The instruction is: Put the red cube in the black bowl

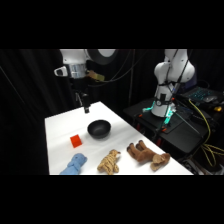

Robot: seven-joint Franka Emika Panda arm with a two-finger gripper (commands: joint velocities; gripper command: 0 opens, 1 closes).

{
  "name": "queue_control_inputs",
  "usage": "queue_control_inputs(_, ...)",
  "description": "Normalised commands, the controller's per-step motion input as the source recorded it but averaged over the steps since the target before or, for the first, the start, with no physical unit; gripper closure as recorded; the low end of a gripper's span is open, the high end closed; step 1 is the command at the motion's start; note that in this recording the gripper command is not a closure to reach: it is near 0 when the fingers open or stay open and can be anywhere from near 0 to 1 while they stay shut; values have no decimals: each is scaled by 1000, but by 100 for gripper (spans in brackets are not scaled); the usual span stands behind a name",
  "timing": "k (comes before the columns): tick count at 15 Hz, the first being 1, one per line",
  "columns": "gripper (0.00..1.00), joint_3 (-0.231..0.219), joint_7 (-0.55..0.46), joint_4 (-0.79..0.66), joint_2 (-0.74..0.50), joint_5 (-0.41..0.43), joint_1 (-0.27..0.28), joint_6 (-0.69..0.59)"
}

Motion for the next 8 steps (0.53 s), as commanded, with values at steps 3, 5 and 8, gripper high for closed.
queue_control_inputs(3,0,25,-226,498,405,114,-101,-41)
queue_control_inputs(5,0,14,-143,490,381,94,-108,-24)
queue_control_inputs(8,0,26,-108,402,317,111,-99,19)
